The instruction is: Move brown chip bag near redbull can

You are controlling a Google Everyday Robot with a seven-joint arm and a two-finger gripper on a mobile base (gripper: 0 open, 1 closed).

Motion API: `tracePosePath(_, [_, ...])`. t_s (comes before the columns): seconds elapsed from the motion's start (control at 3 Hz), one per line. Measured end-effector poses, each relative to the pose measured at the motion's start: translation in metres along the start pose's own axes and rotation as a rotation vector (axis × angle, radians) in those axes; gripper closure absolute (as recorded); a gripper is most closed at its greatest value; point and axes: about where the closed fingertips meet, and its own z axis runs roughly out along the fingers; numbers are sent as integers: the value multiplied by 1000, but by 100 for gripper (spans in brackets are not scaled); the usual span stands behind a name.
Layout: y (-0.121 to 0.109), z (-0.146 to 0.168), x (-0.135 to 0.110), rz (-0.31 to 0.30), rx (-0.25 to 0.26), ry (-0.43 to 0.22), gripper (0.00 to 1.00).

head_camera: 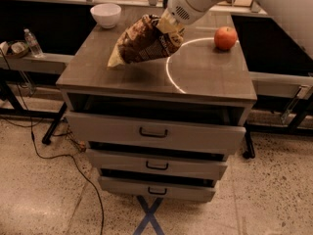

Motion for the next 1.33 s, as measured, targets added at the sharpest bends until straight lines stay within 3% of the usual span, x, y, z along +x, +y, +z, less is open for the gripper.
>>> tracePosePath(0.33, [-28,4,-2,23,89,-23,100])
tracePosePath(0.67, [-83,12,2,85,228,-63,100])
tracePosePath(1.33, [-154,32,16,188,370,-123,100])
